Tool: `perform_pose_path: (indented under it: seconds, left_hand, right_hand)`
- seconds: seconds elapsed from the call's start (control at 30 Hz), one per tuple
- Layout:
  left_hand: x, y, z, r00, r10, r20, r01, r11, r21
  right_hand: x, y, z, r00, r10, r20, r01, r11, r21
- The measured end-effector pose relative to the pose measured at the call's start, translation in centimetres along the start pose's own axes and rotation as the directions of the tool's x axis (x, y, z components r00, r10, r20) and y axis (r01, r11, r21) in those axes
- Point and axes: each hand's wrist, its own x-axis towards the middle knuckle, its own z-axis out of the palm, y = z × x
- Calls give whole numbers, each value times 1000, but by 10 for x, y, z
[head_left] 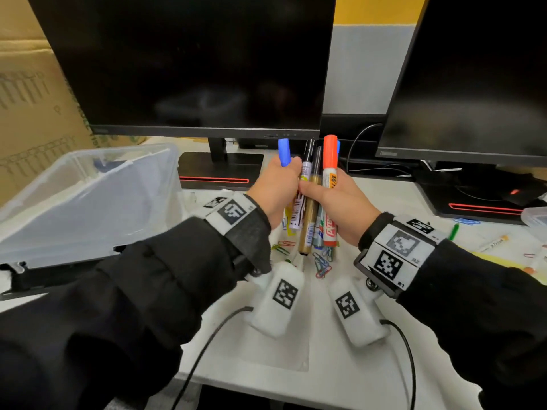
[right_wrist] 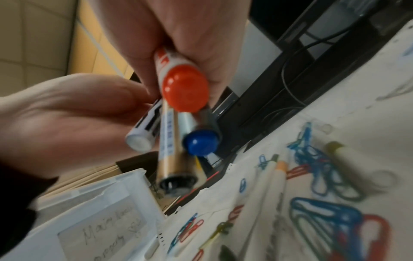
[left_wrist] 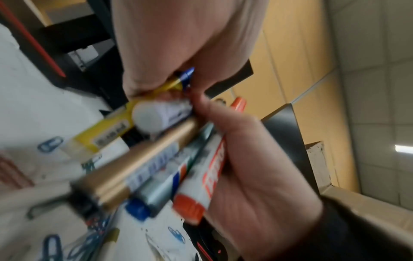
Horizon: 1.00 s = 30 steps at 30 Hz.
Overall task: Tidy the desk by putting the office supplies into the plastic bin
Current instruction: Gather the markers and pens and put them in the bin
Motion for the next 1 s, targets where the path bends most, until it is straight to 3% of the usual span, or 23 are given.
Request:
perform_pose_path:
  seconds: [0.13, 0.3, 0.4, 0.43, 0.47, 0.5, 0.53, 0.57, 0.6, 0.7, 0.8, 1.0]
  left_hand:
    - [-4, 2, 1, 990, -79, 119, 94, 988, -124]
    - [-5, -1, 0, 978, -29, 206, 55, 991, -122]
    - [-5, -8, 6, 988, -31, 151, 43, 996, -76]
    - [-4, -10, 7, 988, -53, 143, 63, 996, -67]
    - [-4, -10, 9, 986, -86, 140, 97, 993, -72]
    - [-4, -9, 11, 983, -121, 136, 135, 986, -103]
    - [-4, -8, 12, 981, -145, 132, 164, 976, -143]
    - [-3, -8, 13, 979, -162, 124, 183, 965, -185]
    - [-1, -9, 15, 978, -173, 119, 196, 958, -211]
    - [2, -11, 21, 973, -207, 103, 226, 945, -237]
    - [3, -9, 21, 980, -201, 14, 198, 954, -225]
    - [-7, 10, 13, 996, -65, -54, 55, 986, -157]
  right_hand:
    - [6, 0, 10, 999, -32, -17, 29, 989, -145]
    - [6, 0, 11, 996, -66, -57, 58, 988, -144]
    - [0, 2, 27, 992, 42, -115, -76, 947, -313]
    - [-2, -5, 23, 989, 108, -105, -150, 782, -605]
    - [-1, -9, 30, 981, 93, -170, -191, 613, -767]
    - [2, -7, 43, 959, 82, -270, -235, 762, -604]
    - [3, 2, 45, 958, 70, -280, -197, 867, -458]
    - [7, 2, 31, 984, 47, -172, -116, 901, -417]
    - [1, -5, 18, 989, 38, -145, -89, 926, -367]
    - [2, -3, 7, 994, 94, -58, -109, 917, -384]
    - [-10, -14, 7, 991, 130, 45, -110, 947, -300]
    - [-22, -31, 13, 994, 39, 101, -33, 998, -52]
